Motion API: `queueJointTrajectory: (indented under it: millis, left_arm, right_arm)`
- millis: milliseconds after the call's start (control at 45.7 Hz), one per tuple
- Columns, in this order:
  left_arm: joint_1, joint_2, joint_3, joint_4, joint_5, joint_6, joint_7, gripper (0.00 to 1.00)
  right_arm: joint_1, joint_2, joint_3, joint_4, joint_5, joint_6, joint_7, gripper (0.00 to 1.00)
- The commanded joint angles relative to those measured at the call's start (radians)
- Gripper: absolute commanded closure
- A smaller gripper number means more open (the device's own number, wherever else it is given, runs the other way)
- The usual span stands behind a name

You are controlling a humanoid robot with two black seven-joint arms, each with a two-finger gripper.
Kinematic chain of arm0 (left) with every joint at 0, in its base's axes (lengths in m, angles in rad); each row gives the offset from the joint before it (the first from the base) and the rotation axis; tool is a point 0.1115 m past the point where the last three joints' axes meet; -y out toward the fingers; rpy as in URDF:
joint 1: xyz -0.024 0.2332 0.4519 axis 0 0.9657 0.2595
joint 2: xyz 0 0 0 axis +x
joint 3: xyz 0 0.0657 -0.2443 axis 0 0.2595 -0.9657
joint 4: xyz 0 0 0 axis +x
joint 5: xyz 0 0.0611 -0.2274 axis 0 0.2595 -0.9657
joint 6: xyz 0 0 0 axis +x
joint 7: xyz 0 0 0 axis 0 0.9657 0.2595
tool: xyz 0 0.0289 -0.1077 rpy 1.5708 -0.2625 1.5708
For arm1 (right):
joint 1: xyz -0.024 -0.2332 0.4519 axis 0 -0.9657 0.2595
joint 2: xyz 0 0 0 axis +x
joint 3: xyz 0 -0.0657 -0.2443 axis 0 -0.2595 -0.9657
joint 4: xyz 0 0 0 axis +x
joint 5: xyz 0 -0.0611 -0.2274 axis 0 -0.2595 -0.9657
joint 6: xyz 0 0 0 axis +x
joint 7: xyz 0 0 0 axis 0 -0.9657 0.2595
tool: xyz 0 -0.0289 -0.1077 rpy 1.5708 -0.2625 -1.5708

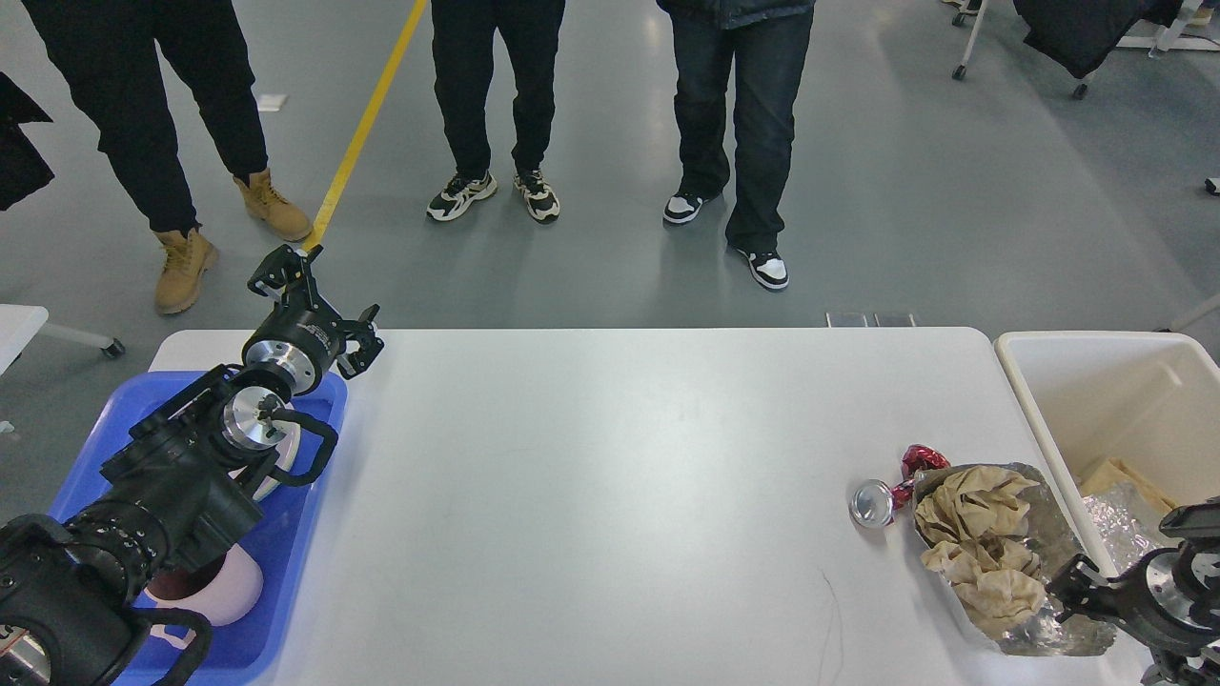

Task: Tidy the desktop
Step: 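Lower the right gripper and grasp the foil tray's edge, then lift the foil tray with crumpled paper and tip it into the bin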

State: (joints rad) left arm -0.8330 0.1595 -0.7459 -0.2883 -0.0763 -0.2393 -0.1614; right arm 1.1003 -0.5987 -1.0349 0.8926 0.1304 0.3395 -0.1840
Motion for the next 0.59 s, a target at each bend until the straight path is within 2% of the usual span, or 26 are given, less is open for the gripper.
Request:
queueJointTrajectory:
  millis: [0,66,88,153,569]
  left_arm:
    - [0.000,0.000,0.000,0.000,0.001,0.000,0.000,0.03]
    - [0.000,0.000,0.000,0.000,0.000,0.000,0.000,0.03]
    - [0.000,0.000,-0.001,0.000,0.000,0.000,0.000,0.03]
    - [0.000,0.000,-0.001,0.000,0.000,0.000,0.000,0.03]
    - [0.000,0.000,-0.001,0.000,0.001,0.000,0.000,0.03]
  right_arm:
    - [0.000,0.000,0.003,0.003,0.000,-0.019,0.000,0.38]
    - [0.000,0.002,0.001,0.008,0.002,-0.008,0.000,0.82]
    - [0.000,0.002,0.001,0.011,0.002,-0.008,-0.002,0.90]
    - [0.001,0.005,0.003,0.012,0.002,-0.010,0.000,1.00]
    - [-0.010,0.007,0.026,0.009,0.002,-0.028,0.001,1.00]
